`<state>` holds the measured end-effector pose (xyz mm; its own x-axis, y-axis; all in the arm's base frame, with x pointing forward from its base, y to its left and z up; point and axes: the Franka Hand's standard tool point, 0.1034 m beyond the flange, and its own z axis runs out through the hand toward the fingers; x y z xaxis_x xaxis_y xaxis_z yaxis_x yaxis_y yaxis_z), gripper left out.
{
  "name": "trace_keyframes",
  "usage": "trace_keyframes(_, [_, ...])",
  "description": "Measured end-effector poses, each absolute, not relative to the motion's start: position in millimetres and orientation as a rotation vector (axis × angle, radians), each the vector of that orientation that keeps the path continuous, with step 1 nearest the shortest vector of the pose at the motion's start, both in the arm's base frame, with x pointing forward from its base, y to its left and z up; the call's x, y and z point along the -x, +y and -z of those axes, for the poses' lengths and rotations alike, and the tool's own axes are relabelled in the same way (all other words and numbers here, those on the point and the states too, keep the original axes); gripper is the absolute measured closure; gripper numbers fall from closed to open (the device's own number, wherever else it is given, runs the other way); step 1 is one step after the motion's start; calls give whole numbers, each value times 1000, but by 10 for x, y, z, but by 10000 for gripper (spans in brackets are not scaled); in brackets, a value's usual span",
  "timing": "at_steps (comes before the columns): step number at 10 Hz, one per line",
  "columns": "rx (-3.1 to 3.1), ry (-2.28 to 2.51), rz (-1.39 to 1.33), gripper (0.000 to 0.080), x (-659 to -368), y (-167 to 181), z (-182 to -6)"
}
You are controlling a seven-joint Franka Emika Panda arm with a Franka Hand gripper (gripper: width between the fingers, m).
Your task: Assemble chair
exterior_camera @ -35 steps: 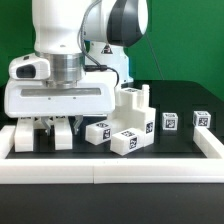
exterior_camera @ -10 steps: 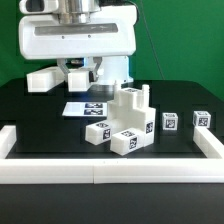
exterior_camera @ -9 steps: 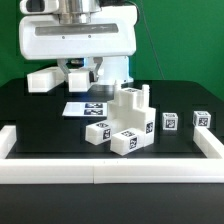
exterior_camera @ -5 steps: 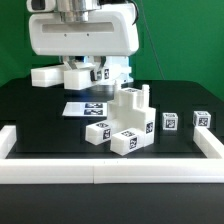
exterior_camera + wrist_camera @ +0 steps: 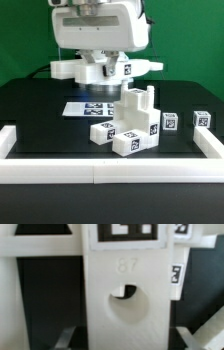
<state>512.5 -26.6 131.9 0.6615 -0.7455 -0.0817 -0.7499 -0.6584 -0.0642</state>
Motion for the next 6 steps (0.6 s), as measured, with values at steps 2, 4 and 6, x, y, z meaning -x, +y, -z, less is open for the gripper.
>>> trace_keyframes(2, [2791, 1229, -74, 510, -5185, -148, -1328])
trace_keyframes(4, [2797, 1225, -81, 510, -5177, -129, -1293])
trace_keyframes(6, [2789, 1244, -90, 510, -5179, -112, -1297])
